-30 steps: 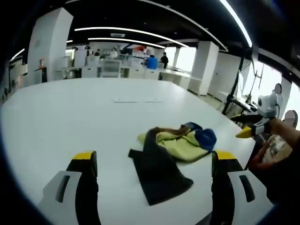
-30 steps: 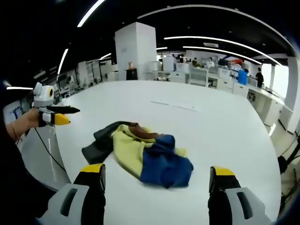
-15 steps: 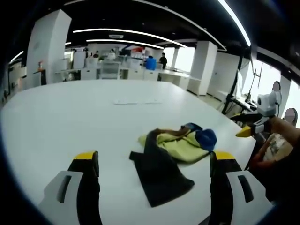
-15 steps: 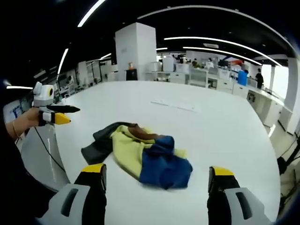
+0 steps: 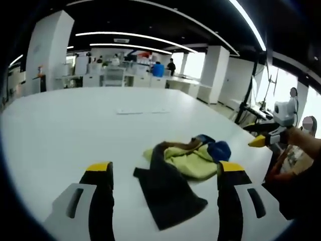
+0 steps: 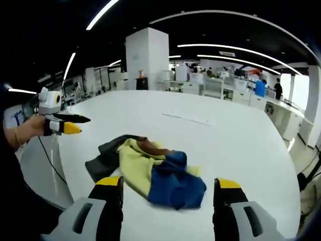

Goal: Fold the garment on the visible template until the final outline fits inside the template.

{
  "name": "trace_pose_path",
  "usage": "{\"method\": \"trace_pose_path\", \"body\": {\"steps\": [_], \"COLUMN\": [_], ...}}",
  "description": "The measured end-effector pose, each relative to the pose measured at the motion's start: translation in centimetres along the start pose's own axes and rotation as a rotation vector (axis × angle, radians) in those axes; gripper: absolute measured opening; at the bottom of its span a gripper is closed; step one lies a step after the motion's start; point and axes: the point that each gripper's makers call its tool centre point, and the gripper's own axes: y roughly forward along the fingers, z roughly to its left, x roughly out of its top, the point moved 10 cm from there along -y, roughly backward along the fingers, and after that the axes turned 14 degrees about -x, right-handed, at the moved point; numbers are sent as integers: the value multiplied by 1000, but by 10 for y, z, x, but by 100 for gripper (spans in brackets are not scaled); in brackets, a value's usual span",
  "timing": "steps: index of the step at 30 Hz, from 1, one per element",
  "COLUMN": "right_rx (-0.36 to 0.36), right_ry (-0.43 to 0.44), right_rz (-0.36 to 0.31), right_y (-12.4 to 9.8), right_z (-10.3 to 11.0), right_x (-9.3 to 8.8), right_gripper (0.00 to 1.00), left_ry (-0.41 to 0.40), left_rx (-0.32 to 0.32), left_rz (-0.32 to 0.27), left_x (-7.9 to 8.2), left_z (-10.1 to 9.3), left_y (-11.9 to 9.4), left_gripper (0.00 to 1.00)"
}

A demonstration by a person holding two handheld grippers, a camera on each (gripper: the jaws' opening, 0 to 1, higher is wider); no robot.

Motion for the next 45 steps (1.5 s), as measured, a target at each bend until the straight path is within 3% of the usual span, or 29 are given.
{"method": "trace_pose_path", "body": {"steps": [5,12,25,32,41,45], "right_rx": [16,58,126,128,96,94], "right_ry": [-21,-35,-105,-98,-91,-72], "right_rz": [14,26,58,79,91,107], "right_y": [12,31,68,82,98,103], "right_z": [5,18,43,48,46,45], "right_x": [-4,-4,-11,-17,-19,-20], "right_gripper": [61,49,39,29,10,9], "left_ry": [-26,-32,-20,-71,-79,-85], "left_rx": [-31,-42,-95,-126,-138,-146], "left_rz": [-24,-10,91,108,134,151], "left_x": [-2,-9,-28,-37,-43,-47], "left_z": [4,7,24,35,46,48], "left_y": [6,17,39,50,62,65], "left_gripper": [75,64,58,56,47,43]}}
